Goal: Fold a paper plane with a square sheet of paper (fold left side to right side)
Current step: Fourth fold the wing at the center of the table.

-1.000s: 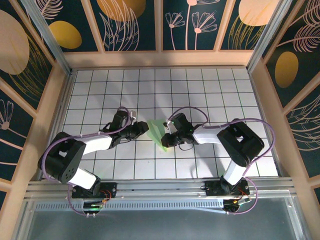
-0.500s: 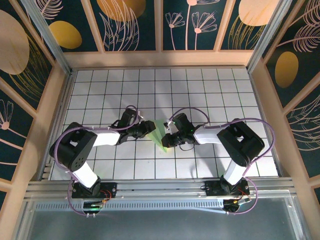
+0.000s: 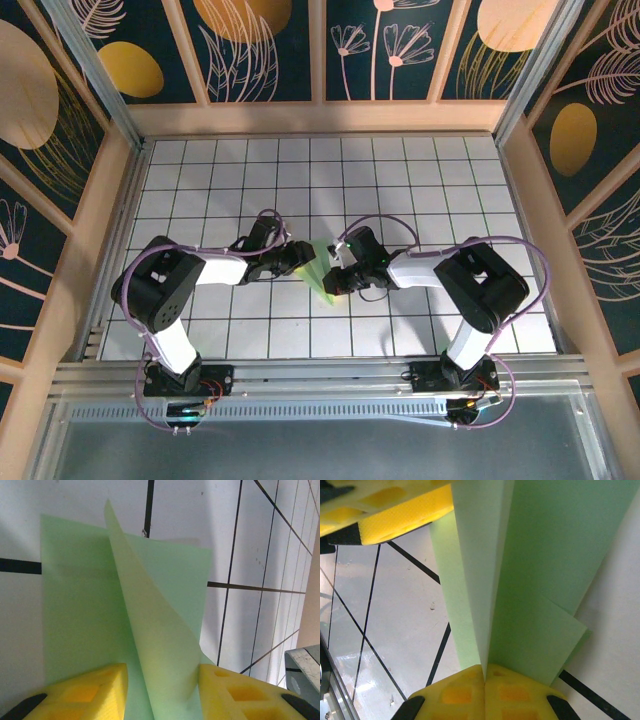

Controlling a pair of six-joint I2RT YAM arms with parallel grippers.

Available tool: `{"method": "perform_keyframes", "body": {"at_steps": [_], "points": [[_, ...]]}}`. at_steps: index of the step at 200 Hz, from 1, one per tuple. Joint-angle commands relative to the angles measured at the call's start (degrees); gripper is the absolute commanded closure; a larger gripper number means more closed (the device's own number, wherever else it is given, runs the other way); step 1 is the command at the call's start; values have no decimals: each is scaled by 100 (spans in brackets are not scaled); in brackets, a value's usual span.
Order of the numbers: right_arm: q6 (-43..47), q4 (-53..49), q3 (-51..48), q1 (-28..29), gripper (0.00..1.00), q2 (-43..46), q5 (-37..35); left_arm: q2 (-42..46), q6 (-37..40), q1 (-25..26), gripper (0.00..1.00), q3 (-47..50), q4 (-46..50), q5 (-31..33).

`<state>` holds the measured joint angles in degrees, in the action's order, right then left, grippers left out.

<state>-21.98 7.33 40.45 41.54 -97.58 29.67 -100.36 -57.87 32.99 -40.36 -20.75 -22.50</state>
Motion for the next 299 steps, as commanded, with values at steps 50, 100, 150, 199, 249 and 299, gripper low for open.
{"method": "perform_keyframes", "body": {"at_steps": [50,100,150,199,249,299], "points": [[-17,-100,73,-52,92,-3,72,-218,219,22,58,-119,334,272],[-103,-45,134,-119,80,322,235,-215,241,25,57,-95,356,307],[-225,284,9,-548,62,773,674,-221,235,20,58,-97,347,303],[-253,313,301,-709,59,326,830,-184,231,27,57,-69,344,307],[-377,550,482,-687,62,-163,935,-181,222,24,57,-64,312,299],[-454,703,604,-625,68,-431,1067,-174,223,25,57,-37,292,299]]}}
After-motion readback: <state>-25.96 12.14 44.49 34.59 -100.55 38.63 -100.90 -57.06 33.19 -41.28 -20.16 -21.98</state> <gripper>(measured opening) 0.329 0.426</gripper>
